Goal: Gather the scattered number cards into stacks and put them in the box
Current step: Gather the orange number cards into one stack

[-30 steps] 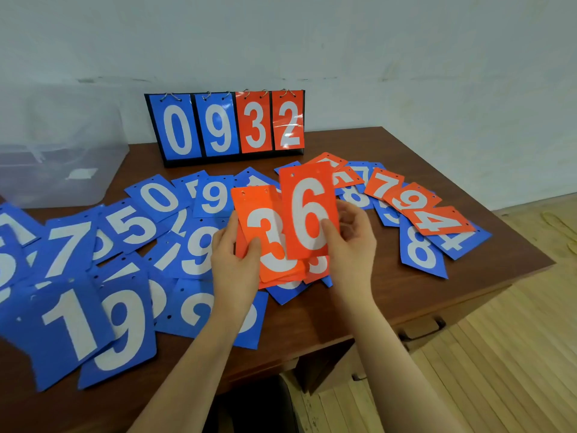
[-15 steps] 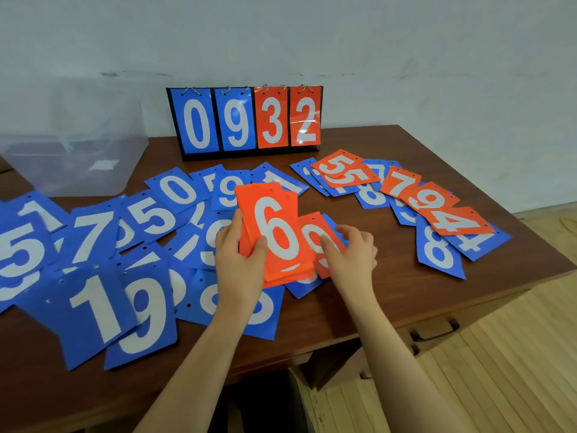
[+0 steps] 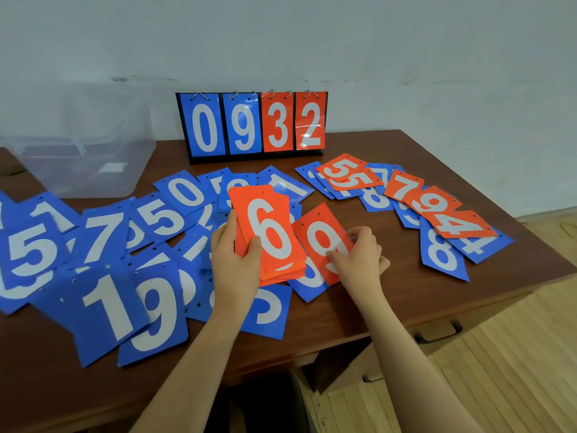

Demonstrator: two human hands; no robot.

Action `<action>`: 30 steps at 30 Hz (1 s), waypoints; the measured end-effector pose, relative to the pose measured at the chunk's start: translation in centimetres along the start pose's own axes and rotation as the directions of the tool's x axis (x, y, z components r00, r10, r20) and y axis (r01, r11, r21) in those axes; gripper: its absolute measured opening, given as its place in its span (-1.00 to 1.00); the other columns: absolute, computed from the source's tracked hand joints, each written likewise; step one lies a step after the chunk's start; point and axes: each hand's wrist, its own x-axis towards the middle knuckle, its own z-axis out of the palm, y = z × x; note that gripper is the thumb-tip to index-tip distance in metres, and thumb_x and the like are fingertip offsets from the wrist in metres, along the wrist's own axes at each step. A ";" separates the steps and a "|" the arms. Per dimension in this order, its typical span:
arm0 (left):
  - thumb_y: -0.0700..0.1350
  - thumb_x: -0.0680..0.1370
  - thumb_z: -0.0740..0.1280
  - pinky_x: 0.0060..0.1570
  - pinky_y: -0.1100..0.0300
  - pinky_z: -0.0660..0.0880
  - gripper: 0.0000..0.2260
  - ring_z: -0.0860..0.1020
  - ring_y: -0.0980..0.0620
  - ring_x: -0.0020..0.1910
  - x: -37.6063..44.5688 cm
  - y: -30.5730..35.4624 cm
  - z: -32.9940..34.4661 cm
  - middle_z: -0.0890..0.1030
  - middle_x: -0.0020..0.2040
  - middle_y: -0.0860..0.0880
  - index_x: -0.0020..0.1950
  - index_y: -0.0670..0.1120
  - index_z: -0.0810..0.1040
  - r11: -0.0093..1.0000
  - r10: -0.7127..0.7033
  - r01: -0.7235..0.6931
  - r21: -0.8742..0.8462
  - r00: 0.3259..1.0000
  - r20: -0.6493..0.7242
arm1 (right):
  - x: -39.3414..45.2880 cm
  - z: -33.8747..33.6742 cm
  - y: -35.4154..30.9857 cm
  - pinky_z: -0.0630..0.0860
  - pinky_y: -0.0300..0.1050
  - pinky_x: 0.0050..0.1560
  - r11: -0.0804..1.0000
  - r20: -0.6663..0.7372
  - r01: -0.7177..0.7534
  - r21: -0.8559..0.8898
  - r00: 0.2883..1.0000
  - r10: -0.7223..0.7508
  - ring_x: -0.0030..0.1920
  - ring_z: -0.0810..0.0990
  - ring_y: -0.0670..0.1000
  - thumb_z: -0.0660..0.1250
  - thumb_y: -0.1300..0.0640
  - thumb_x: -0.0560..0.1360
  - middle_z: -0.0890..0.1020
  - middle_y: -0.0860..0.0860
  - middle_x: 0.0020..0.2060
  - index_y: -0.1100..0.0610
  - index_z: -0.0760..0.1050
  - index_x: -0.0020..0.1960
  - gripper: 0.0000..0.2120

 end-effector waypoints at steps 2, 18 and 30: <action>-0.12 0.57 0.25 0.08 0.12 0.50 -0.52 0.43 0.04 0.24 -0.1 0.1 -0.1 0.33 0.34 -0.03 0.47 0.08 0.21 1.000 0.006 -0.006 0.006 1.000 0.002 | -0.4 -0.1 0.1 0.43 -0.22 0.07 0.972 -0.049 0.077 0.220 0.996 -0.068 0.24 0.46 -0.02 0.37 0.19 0.48 0.47 -0.02 0.21 0.02 0.34 0.22 -0.64; -0.08 0.57 0.26 -0.02 0.28 0.48 -0.53 0.44 0.13 0.17 -1.6 2.7 2.7 0.36 0.28 0.07 0.45 0.12 0.23 0.990 0.072 -0.052 -0.134 0.985 0.155 | -3.4 -1.9 -1.7 0.50 -0.32 0.02 0.847 -0.286 0.304 0.436 0.939 -0.190 0.10 0.51 -0.15 0.32 0.09 0.53 0.49 -0.10 0.11 0.03 0.45 0.25 -0.70; -0.09 0.55 0.29 0.10 0.14 0.50 -0.51 0.43 0.05 0.24 0.3 2.6 11.6 0.37 0.31 0.00 0.45 0.09 0.24 0.995 0.025 -0.001 -0.097 0.970 0.243 | 6.0 -6.0 5.9 0.37 0.15 0.32 0.988 -0.229 0.114 0.106 0.969 -0.087 0.36 0.34 0.07 0.19 -0.06 0.57 0.35 0.03 0.37 0.06 0.35 0.40 -0.57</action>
